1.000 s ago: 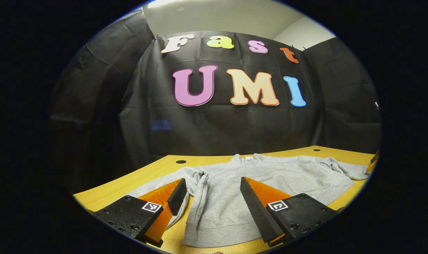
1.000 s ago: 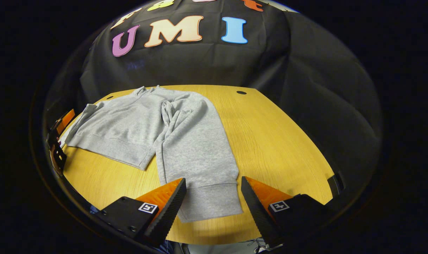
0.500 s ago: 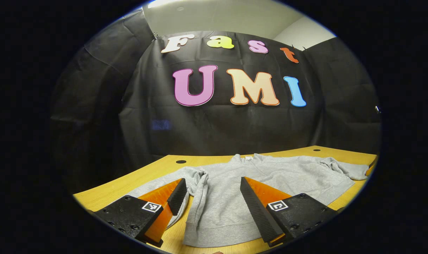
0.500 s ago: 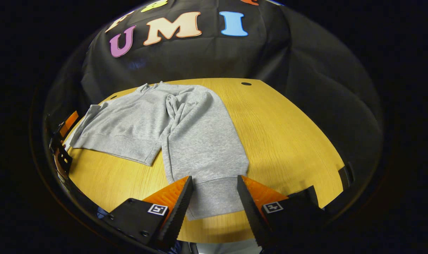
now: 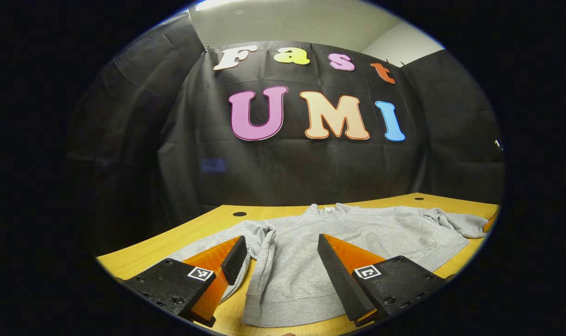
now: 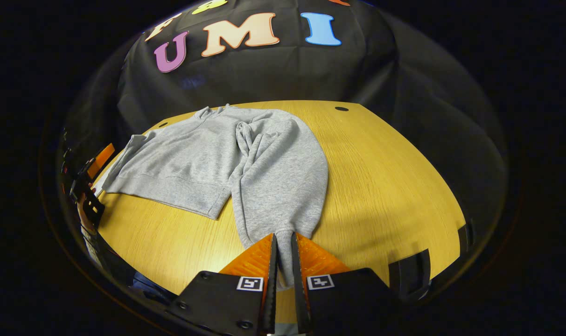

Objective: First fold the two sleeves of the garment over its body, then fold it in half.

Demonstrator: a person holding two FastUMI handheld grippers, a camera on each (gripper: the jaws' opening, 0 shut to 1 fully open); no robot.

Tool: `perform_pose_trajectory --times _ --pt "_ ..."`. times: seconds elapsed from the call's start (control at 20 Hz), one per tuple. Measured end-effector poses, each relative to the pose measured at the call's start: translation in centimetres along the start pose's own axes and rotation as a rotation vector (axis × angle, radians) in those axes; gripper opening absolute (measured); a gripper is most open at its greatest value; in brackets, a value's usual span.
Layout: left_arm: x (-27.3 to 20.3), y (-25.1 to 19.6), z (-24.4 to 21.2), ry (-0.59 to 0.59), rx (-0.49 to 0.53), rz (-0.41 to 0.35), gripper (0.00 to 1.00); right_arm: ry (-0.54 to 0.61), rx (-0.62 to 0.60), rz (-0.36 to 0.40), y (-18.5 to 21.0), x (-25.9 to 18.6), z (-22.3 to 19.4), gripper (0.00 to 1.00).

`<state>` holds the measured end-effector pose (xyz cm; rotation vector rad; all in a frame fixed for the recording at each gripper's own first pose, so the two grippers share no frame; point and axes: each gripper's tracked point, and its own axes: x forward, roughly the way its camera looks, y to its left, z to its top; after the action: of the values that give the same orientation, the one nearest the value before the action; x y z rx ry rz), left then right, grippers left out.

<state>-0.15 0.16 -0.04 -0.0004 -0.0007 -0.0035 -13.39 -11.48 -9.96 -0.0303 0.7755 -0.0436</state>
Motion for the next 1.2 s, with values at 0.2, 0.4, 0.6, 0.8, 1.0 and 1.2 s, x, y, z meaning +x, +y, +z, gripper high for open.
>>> perform_pose_trajectory --times 0.2,0.4,0.6,0.8,1.0,1.2 --pt "0.0 0.0 0.0 0.000 0.000 0.000 0.94 0.015 -0.014 -0.024 0.1 -0.1 0.3 0.09" --pt "0.0 0.0 0.0 0.000 0.001 0.000 0.93 0.013 0.005 -0.035 -0.1 0.0 1.9 0.05" --pt "0.0 0.0 0.0 0.000 0.000 -0.002 0.94 -0.051 0.010 -0.033 -0.3 -0.2 6.5 0.05" --pt "0.1 0.0 0.0 -0.001 0.000 -0.004 0.93 -0.119 -0.016 -0.032 -0.1 -0.1 12.5 0.05" --pt "0.1 0.0 0.0 0.000 0.000 -0.004 0.93 -0.198 -0.093 -0.037 1.1 -0.2 20.3 0.05" --pt "0.1 0.0 0.0 0.000 0.001 -0.004 0.93 -0.274 -0.164 -0.014 4.5 0.1 28.0 0.05"
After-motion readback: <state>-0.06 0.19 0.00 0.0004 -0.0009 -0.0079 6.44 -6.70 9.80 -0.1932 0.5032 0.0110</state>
